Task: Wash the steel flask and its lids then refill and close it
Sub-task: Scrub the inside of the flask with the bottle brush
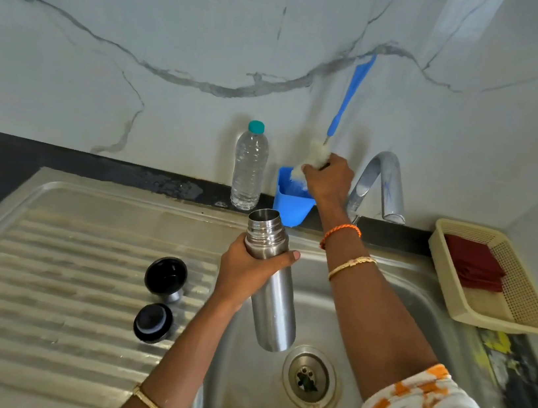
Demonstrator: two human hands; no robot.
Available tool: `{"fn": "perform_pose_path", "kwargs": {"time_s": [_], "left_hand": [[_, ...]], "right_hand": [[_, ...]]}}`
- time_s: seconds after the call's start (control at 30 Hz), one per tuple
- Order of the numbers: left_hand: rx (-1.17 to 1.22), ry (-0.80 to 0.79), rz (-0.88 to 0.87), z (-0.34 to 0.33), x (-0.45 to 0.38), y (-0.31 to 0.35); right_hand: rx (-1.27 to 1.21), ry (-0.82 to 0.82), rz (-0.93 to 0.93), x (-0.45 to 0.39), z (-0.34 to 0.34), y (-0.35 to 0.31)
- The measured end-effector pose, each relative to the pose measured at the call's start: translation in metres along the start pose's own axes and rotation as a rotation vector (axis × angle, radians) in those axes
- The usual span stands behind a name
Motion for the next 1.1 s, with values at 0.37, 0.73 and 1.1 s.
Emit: {"fn": "perform_pose_path", "kwargs": {"time_s": [0.37,0.73,1.1], "left_hand": [[-0.005,0.020,0.004,0.008,0.000,0.001],[-0.024,0.012,0.012,0.008,-0.001,-0.005],[-0.035,0.010,0.001,0.005,0.006,-0.008]], "right_hand": [[-0.084,0.069,0.013,0.007,0.009,0.002],[0.030,0.040,0.053,0.009,0.000,0.006],[-0.202,0.238,0.151,0.060,0.069,-0.038]]}}
Point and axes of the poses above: each hand's wrist, its own x-axis away from the middle knuckle, its own z-axis out of the back of the hand, y = z × x, the point moved 3 cm from there along -x, towards the middle knuckle, and after that the axes turned 12 degrees about -z, right-handed, at the moved point
